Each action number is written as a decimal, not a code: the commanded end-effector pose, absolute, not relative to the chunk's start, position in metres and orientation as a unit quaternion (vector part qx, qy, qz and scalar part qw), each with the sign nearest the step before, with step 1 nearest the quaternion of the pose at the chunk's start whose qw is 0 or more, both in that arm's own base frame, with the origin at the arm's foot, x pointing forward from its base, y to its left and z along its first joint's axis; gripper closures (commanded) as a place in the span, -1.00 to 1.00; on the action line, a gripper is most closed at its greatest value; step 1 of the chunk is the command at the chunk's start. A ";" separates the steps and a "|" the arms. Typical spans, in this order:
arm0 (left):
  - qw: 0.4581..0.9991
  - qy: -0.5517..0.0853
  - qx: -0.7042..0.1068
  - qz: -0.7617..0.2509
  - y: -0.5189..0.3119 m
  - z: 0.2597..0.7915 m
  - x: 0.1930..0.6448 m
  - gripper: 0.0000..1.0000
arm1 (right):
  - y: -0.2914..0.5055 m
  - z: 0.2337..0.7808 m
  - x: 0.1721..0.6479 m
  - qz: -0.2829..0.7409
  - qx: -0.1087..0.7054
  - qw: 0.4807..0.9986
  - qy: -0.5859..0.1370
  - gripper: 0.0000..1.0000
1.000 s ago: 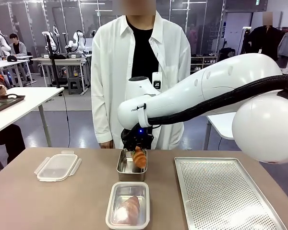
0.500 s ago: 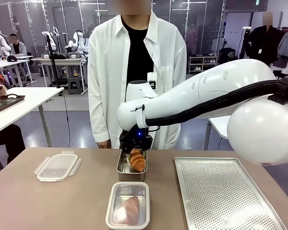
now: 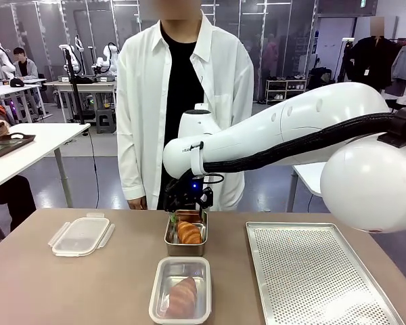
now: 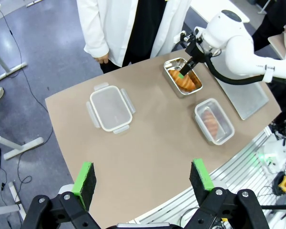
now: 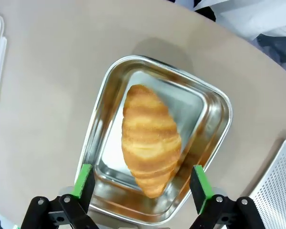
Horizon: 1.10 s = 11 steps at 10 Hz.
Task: Place the bread into the airtight container.
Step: Pick up a Butter Roll and place it into an empty Airtight Container.
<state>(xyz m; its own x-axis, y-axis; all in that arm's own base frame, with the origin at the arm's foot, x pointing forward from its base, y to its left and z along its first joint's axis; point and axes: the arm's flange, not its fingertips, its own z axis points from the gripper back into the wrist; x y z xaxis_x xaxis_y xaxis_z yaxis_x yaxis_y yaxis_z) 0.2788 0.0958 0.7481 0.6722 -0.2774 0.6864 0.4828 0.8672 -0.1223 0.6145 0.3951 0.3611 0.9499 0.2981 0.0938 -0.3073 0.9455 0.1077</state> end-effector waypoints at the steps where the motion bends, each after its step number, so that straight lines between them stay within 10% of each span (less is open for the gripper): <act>1: 0.899 -0.348 -0.151 -0.217 0.096 0.750 0.278 -1.00 | 0.397 0.361 0.614 0.145 0.052 0.987 -0.045 -1.00; 11: 0.899 -0.348 -0.151 -0.217 0.096 0.750 0.278 -1.00 | 0.397 0.361 0.614 0.145 0.052 0.987 -0.045 -1.00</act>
